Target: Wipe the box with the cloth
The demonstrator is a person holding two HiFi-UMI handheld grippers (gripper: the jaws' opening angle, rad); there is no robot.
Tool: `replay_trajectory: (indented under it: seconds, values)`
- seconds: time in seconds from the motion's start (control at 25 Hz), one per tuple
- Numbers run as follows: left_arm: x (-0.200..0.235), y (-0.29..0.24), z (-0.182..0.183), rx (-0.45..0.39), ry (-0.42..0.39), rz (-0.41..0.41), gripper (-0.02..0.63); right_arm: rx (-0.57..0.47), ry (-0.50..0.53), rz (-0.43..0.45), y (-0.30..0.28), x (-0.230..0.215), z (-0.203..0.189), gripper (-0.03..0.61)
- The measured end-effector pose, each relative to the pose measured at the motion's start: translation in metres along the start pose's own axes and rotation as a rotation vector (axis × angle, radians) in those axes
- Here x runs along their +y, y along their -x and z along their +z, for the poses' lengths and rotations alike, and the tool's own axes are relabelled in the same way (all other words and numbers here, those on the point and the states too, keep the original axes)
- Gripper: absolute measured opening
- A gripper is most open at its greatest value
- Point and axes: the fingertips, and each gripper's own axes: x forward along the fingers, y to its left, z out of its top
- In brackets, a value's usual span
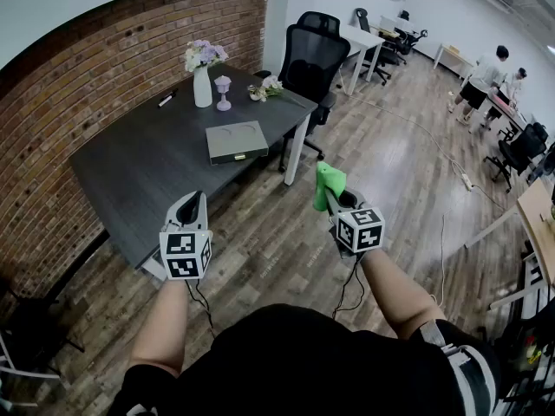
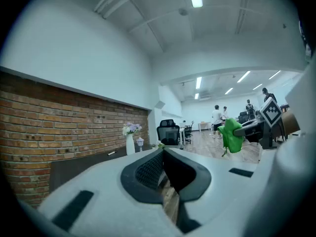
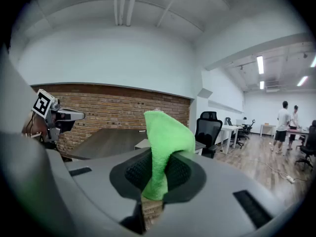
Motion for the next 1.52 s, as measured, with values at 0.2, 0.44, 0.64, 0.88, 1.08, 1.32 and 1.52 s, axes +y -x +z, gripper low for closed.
replay_trajectory:
  seconds: [0.2, 0.44, 0.64, 0.88, 1.08, 1.32, 1.52]
  values:
    - [0.003, 0.000, -0.004, 0.011, -0.007, 0.000, 0.008, 0.015, 0.008, 0.004, -0.005, 0.004, -0.004, 0.042]
    - [0.014, -0.001, -0.015, 0.028, 0.000, 0.010, 0.008, 0.040, 0.009, 0.004, -0.014, 0.008, -0.011, 0.042]
    - [0.025, 0.000, -0.024, 0.047, 0.005, 0.003, 0.008, 0.067, 0.007, 0.022, -0.021, 0.025, -0.018, 0.043]
    - [0.036, -0.003, -0.062, 0.118, 0.028, -0.016, 0.008, 0.099, 0.026, 0.085, -0.024, 0.061, -0.039, 0.043]
    - [0.031, -0.017, -0.093, 0.199, 0.036, -0.030, 0.008, 0.156, 0.011, 0.092, -0.030, 0.060, -0.057, 0.043]
    - [0.035, -0.045, -0.112, 0.256, 0.105, -0.007, 0.008, 0.173, -0.003, 0.119, -0.073, 0.051, -0.060, 0.043]
    - [0.045, -0.085, -0.110, 0.276, 0.109, 0.017, 0.008, 0.193, -0.005, 0.168, -0.120, 0.038, -0.062, 0.043]
